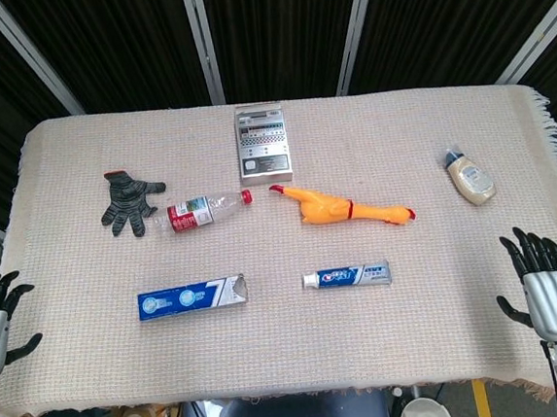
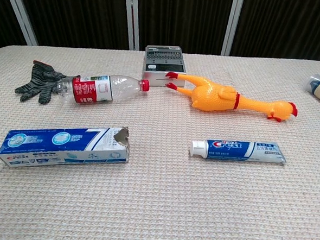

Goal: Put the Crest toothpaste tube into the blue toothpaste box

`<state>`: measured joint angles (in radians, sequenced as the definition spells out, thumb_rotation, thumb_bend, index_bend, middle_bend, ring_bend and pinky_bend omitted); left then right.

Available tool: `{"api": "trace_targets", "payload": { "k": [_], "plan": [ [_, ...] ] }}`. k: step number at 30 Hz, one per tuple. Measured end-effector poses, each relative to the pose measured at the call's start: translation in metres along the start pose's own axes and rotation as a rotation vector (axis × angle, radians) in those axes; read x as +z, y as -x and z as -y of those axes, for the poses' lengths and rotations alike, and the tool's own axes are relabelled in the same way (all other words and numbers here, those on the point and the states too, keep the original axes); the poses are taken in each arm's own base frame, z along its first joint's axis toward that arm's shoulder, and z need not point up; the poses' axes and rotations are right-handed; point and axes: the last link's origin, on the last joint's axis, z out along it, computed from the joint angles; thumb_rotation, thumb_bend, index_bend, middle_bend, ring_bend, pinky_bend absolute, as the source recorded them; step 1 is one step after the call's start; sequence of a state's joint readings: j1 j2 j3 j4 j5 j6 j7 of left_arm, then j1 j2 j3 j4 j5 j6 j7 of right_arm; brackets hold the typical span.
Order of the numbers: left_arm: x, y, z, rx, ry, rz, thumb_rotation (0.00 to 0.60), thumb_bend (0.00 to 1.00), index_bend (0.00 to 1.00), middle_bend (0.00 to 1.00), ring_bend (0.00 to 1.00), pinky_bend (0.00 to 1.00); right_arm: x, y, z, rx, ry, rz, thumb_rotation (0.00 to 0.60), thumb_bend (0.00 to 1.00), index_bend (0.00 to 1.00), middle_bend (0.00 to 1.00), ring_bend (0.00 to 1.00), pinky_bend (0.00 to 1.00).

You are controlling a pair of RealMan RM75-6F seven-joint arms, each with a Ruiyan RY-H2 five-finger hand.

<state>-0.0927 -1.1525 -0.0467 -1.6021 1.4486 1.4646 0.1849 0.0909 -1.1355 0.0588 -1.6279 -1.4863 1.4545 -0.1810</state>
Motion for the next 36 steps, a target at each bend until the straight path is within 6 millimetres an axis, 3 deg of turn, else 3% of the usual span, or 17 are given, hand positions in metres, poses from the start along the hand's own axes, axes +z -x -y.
{"api": "trace_targets", "payload": {
  "k": [12,17,27,36],
  "plan": [
    [0.003,-0.002,-0.011,-0.035,-0.001,-0.011,0.600,0.20,0.26,0.22,0.10,0.27,0.002,0.001,0.003,-0.003,-0.002,0.009,0.600,0.24,0.11,0.04,0.07,0.10],
    [0.003,0.004,-0.018,-0.041,-0.017,0.000,0.600,0.20,0.32,0.26,0.12,0.27,0.000,0.002,0.002,-0.015,-0.002,0.021,0.600,0.24,0.11,0.04,0.08,0.10],
    [0.007,0.026,-0.071,-0.013,0.006,0.038,0.600,0.20,0.33,0.27,0.13,0.27,-0.003,0.004,-0.001,-0.015,0.007,0.032,0.600,0.24,0.11,0.04,0.08,0.10],
    [0.006,0.031,-0.112,-0.020,0.072,0.047,0.600,0.19,0.33,0.27,0.13,0.27,-0.004,0.009,-0.006,-0.001,0.015,0.039,0.600,0.24,0.11,0.04,0.08,0.10]
  ]
}}
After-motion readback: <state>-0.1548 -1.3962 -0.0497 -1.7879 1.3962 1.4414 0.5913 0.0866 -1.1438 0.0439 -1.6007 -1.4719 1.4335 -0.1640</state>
